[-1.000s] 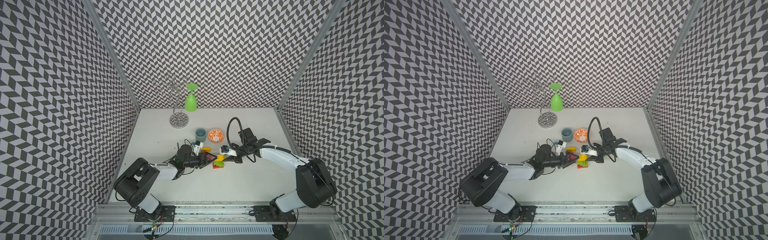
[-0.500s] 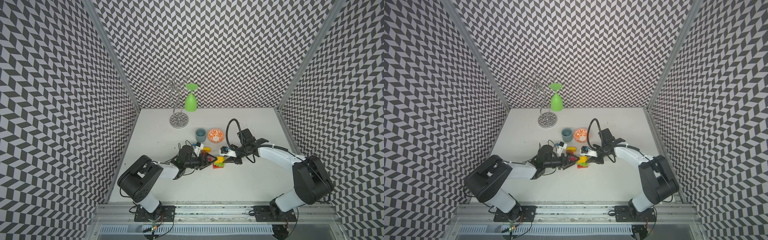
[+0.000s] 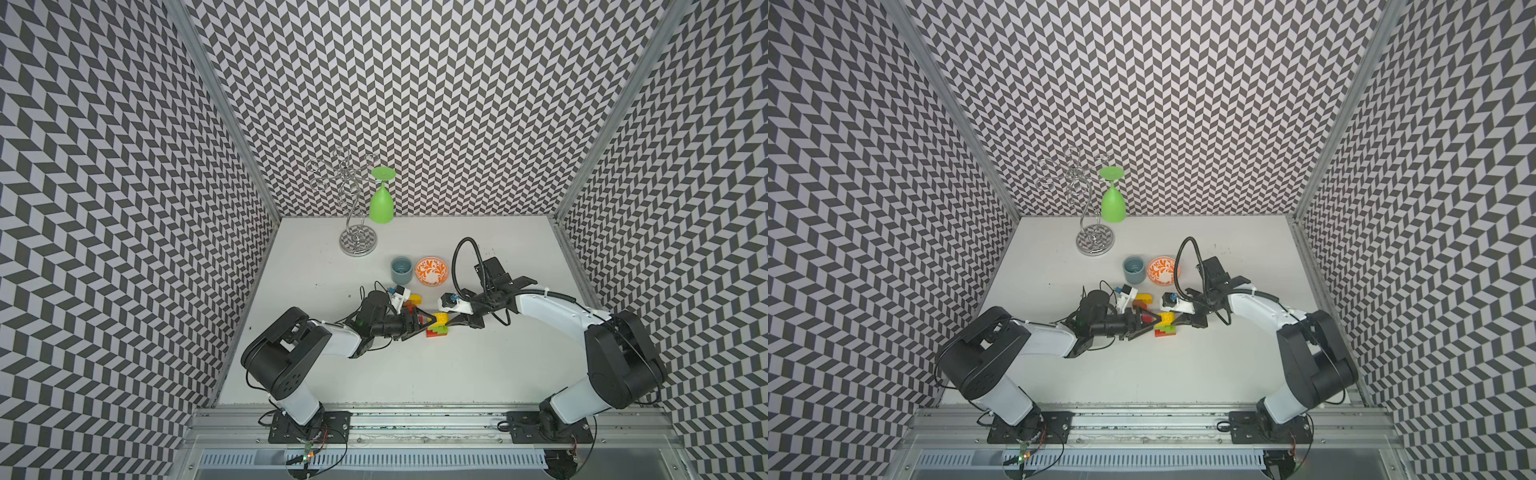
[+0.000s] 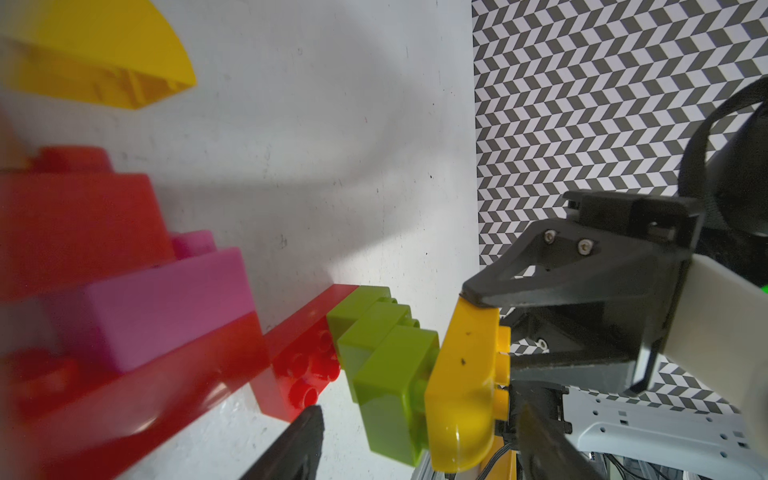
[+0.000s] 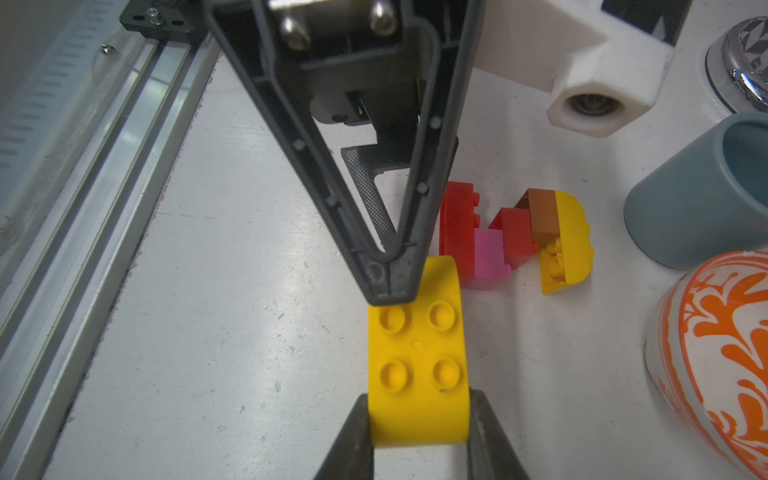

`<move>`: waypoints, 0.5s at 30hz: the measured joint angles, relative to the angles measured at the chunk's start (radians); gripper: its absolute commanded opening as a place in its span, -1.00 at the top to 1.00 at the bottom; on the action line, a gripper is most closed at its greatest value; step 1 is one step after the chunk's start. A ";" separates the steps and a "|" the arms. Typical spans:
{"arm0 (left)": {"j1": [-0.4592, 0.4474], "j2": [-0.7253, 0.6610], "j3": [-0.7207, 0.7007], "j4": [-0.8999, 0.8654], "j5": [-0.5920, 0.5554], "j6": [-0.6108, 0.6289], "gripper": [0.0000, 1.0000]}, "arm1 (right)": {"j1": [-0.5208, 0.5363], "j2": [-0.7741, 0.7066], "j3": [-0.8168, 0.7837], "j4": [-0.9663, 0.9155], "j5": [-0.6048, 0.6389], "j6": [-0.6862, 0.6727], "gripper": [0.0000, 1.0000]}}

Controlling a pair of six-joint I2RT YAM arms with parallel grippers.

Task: Assemble the letter s with lego
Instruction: Assemble the lego brick with the lego brick.

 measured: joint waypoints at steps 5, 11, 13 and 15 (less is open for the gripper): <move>-0.005 0.008 0.011 0.007 0.000 -0.004 -0.44 | 0.000 0.009 0.003 0.000 -0.007 0.000 0.89; -0.007 0.020 0.012 0.014 0.001 -0.011 -0.38 | 0.001 0.027 0.020 -0.003 -0.014 0.000 0.90; -0.007 0.022 0.012 0.014 0.001 -0.012 -0.36 | 0.001 0.033 0.027 -0.005 -0.014 -0.001 0.90; -0.007 0.023 0.012 0.017 0.001 -0.014 -0.33 | 0.001 0.035 0.030 -0.007 -0.014 -0.003 0.90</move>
